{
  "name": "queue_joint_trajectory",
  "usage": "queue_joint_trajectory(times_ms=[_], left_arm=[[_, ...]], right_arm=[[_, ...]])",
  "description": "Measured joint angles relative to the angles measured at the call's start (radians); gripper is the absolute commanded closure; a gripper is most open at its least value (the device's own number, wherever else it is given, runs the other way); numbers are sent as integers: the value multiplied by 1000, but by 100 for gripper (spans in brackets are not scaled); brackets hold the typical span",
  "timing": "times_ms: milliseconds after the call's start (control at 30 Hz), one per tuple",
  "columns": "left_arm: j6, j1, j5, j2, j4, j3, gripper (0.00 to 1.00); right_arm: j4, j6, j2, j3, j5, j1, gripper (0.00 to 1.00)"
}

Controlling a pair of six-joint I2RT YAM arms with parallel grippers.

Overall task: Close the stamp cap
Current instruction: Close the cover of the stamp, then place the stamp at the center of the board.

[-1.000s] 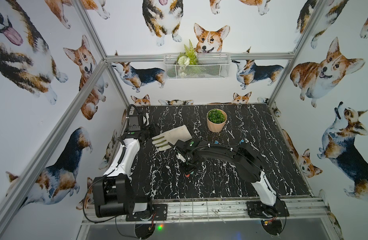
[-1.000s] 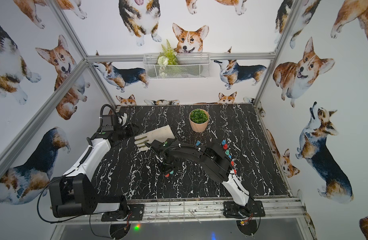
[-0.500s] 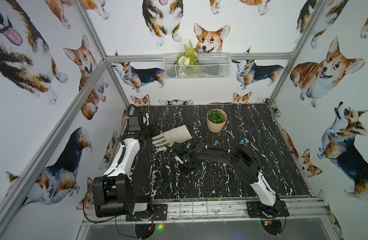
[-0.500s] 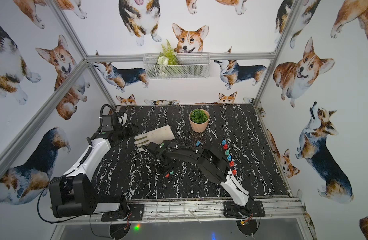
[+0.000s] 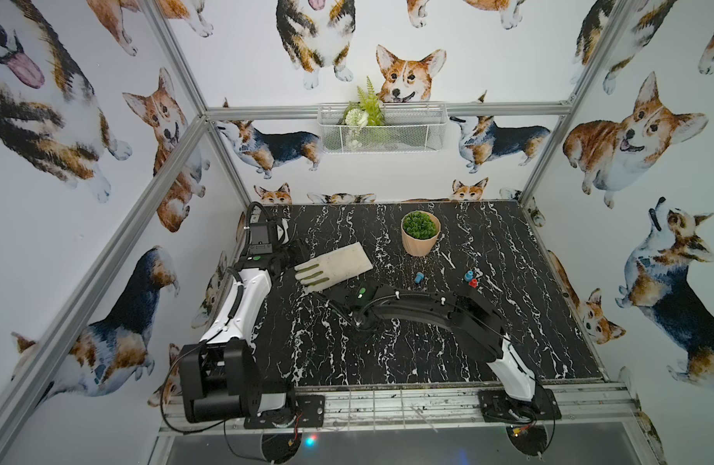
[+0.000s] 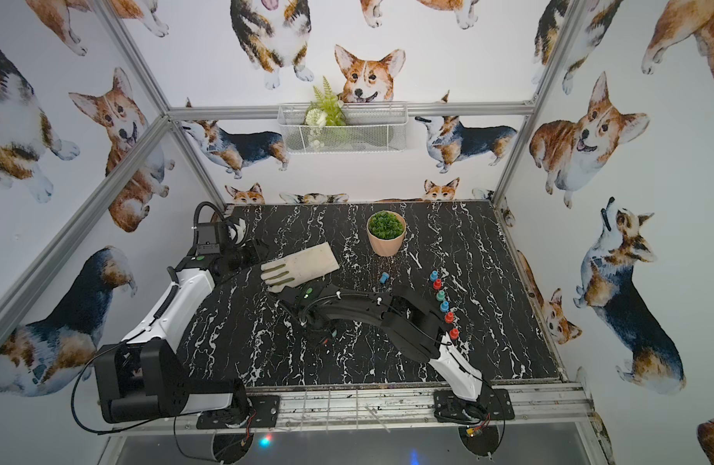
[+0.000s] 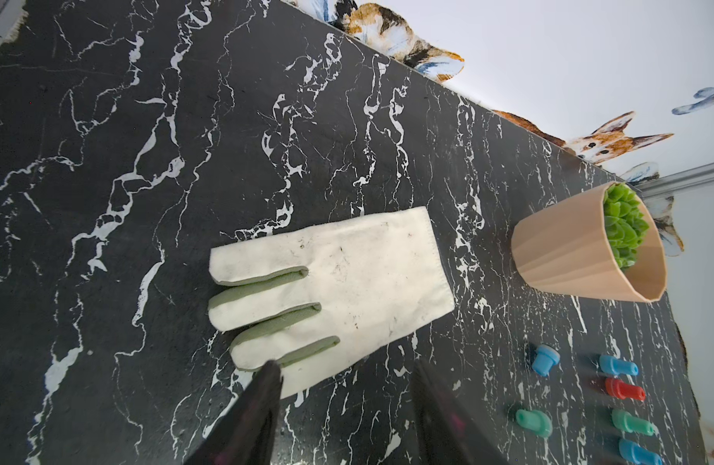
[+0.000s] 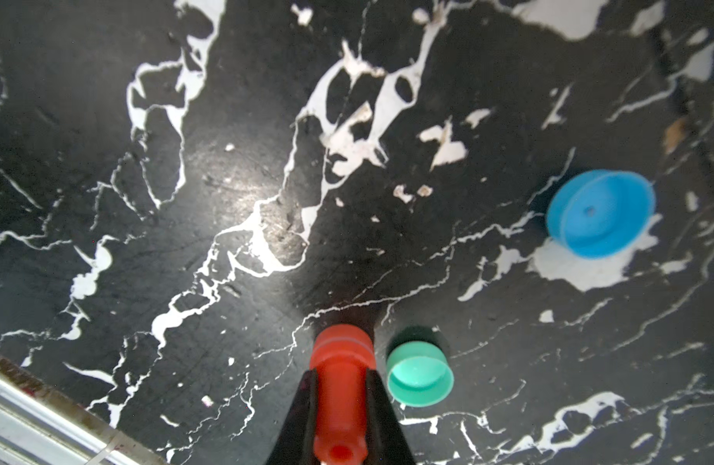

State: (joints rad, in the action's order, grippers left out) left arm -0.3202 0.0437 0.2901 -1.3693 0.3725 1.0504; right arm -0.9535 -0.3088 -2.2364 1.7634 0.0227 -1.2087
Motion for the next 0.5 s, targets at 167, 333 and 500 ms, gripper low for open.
queue_joint_trajectory(times_ms=[167,333,500], left_arm=[[3,0,-1,2,0,0,45],[3,0,-2,2,0,-1,45],[3,0,-5,0,0,-1,45]], right_arm=[[2,18,8,-2,0,0,100],[-24,28,29,26,2,5,100],[-47,26,97,55,-3,46,100]])
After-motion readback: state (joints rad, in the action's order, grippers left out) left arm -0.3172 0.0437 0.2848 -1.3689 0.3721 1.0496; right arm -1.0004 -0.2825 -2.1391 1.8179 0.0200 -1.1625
